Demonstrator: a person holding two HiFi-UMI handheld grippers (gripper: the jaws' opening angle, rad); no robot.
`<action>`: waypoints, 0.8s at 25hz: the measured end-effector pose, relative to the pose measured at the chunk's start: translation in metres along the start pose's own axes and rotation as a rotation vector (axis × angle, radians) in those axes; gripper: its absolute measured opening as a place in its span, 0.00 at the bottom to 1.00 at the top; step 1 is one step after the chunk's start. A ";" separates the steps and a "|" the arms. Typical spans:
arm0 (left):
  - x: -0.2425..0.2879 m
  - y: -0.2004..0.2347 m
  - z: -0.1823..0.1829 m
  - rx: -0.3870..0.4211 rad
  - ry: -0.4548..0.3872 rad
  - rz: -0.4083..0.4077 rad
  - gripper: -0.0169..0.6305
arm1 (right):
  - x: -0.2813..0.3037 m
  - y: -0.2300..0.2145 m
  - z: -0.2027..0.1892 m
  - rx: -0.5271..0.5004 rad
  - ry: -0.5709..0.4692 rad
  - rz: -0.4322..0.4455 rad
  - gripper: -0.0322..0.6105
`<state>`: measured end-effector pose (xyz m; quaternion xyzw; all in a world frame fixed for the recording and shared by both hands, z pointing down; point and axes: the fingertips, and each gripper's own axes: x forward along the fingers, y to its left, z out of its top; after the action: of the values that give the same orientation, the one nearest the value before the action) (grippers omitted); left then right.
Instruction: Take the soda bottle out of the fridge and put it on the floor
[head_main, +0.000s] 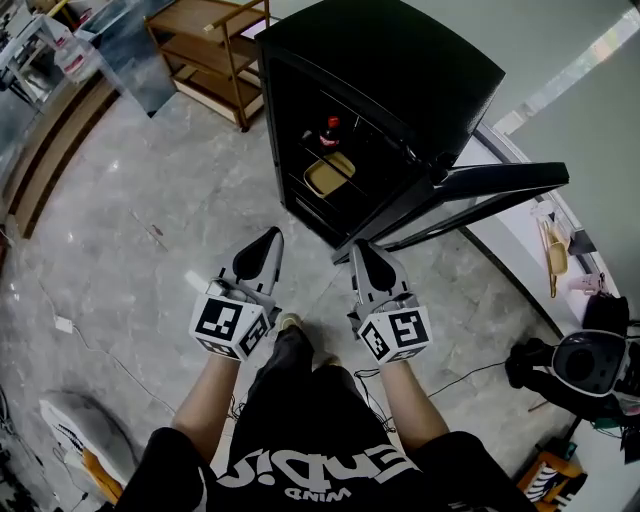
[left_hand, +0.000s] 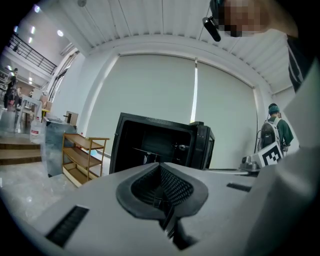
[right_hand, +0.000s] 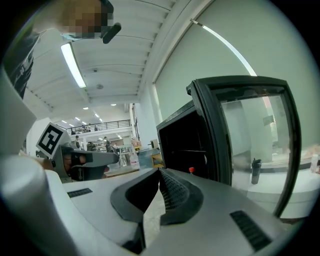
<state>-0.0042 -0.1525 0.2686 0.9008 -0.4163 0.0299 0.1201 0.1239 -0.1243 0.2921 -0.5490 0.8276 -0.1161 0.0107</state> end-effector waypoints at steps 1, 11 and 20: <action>0.004 0.003 -0.006 0.005 -0.001 -0.002 0.04 | 0.005 -0.001 -0.004 0.000 -0.009 0.004 0.09; 0.037 0.024 -0.057 0.033 -0.026 -0.026 0.04 | 0.045 -0.017 -0.056 -0.014 -0.052 0.003 0.09; 0.032 0.038 -0.072 0.023 -0.019 -0.013 0.04 | 0.069 -0.013 -0.067 0.016 -0.055 0.026 0.42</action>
<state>-0.0090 -0.1830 0.3505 0.9051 -0.4111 0.0253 0.1061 0.0988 -0.1796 0.3678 -0.5411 0.8331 -0.1077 0.0393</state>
